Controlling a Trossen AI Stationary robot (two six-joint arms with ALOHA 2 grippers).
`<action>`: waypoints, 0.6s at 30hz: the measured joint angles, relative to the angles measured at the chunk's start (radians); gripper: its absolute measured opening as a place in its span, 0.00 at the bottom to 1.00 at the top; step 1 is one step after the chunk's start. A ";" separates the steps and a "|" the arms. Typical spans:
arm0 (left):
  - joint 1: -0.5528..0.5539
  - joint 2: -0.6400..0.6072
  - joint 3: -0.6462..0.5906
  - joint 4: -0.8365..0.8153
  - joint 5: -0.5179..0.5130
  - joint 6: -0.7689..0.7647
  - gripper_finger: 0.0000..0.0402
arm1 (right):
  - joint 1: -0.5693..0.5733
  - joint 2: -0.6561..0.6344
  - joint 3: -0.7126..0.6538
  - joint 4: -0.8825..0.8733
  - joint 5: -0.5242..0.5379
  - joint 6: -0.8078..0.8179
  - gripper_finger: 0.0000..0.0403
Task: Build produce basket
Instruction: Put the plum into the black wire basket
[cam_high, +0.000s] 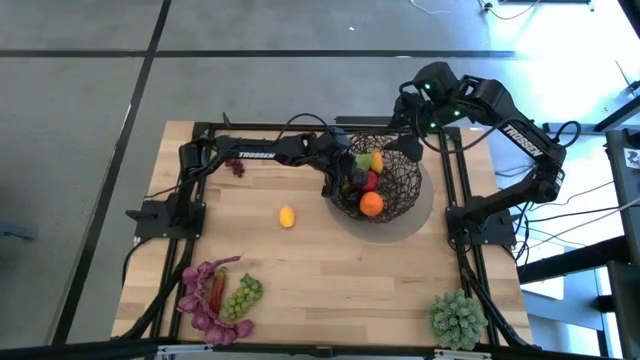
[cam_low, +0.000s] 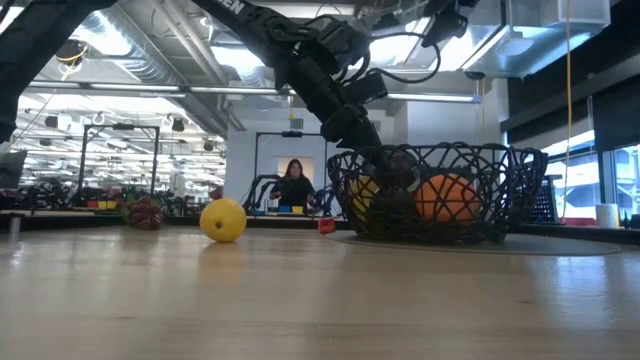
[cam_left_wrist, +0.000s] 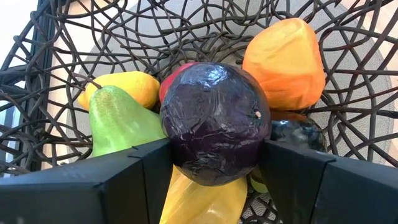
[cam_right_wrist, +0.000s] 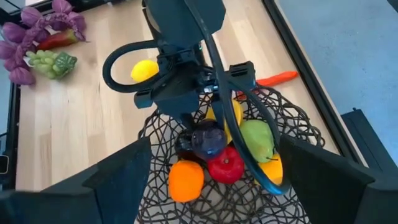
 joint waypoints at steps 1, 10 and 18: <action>0.000 0.000 0.000 0.000 0.000 0.000 0.49 | 0.000 0.000 0.000 0.001 0.000 0.002 0.85; 0.000 0.000 0.000 0.000 0.000 0.002 0.49 | 0.000 0.000 0.000 -0.004 -0.001 0.030 0.85; 0.000 0.000 0.000 0.000 0.000 0.001 0.49 | 0.000 0.000 0.000 0.004 0.002 0.059 0.85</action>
